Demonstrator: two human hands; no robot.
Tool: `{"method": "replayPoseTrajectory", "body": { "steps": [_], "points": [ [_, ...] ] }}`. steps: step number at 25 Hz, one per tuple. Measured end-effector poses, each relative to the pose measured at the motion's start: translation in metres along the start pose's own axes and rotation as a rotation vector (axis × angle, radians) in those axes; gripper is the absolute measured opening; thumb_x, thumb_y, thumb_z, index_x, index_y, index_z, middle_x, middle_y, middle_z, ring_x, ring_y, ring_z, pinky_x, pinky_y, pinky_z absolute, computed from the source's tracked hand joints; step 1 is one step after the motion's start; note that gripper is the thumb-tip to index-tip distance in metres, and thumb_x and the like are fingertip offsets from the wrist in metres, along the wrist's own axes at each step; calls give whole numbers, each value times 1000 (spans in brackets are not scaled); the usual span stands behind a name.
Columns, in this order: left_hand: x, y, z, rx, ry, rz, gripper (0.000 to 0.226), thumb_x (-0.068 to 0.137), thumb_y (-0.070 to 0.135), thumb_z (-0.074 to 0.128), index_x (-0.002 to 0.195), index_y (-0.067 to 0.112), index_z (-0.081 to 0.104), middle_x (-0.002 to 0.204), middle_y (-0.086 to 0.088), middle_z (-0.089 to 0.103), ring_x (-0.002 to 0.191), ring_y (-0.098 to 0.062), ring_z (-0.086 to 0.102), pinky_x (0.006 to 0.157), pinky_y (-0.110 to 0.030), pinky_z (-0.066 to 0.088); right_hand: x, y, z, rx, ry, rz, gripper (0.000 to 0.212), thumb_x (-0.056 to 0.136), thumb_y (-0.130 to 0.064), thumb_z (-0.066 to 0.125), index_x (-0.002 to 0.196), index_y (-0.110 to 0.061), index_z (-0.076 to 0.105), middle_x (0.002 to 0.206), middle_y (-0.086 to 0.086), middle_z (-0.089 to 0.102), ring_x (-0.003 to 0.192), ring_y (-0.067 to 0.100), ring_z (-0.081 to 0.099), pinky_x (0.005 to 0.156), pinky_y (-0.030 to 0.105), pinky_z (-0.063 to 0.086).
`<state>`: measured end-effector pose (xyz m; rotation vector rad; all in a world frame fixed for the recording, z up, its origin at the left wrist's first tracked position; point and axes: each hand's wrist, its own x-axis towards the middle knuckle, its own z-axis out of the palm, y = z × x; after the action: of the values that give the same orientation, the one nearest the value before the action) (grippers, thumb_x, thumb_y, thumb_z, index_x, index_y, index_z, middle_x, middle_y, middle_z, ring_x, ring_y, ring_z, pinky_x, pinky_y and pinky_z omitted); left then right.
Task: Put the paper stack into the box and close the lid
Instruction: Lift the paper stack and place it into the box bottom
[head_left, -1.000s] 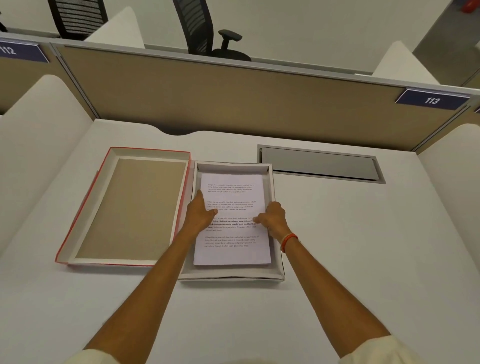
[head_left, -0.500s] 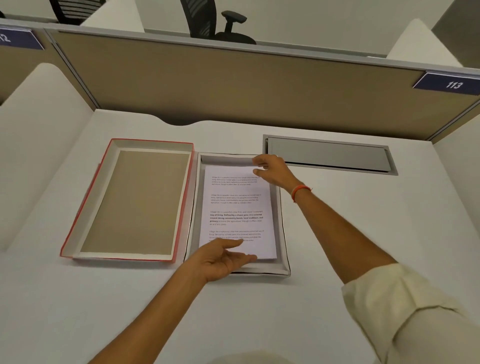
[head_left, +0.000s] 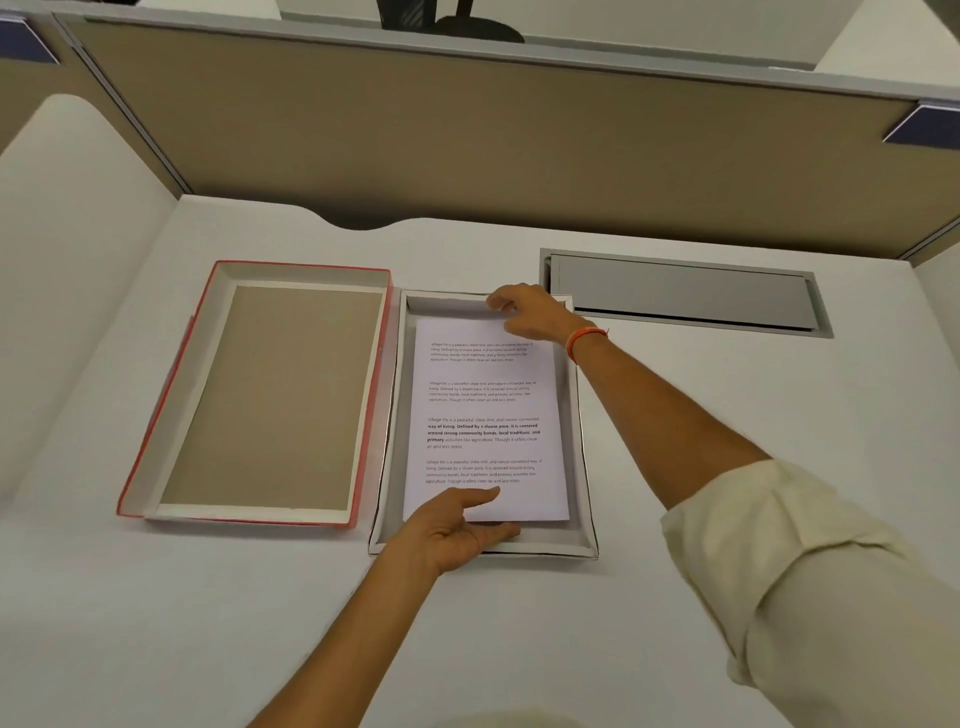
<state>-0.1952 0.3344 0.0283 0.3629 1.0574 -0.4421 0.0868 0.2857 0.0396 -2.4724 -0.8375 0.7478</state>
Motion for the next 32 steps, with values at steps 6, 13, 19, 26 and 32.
{"method": "replayPoseTrajectory", "body": {
  "steps": [6,13,19,26,32],
  "points": [
    [8,1,-6,-19,-4,-5,44,80,-19,64,110,13,61,121,-24,63,119,-54,55,101,-63,47,17,-1,3,21,-88,3,37,91,1,47,124,-2,63,130,16,61,120,34,55,102,37,43],
    [16,4,-10,44,30,-71,44,81,-18,65,116,7,60,127,-32,60,118,-52,58,103,-56,49,24,4,2,94,-117,11,33,99,-13,43,118,-2,68,131,14,62,119,32,56,103,35,43],
    [17,7,-10,50,46,-91,28,83,-18,62,107,-2,61,119,-35,63,121,-51,57,108,-54,45,22,9,7,144,-112,20,33,100,-15,44,119,-6,69,132,13,62,120,31,56,99,29,42],
    [18,9,-10,75,52,-103,26,84,-18,61,105,-1,61,120,-36,61,123,-51,56,109,-53,44,22,6,9,114,-91,29,33,99,-14,45,119,-5,69,132,12,62,120,31,56,100,29,42],
    [13,8,-9,75,34,-92,28,83,-19,62,105,0,60,115,-35,63,121,-52,56,109,-54,44,21,5,10,143,-81,37,33,100,-16,45,122,-4,67,134,13,61,122,31,55,108,36,42]
  ]
}}
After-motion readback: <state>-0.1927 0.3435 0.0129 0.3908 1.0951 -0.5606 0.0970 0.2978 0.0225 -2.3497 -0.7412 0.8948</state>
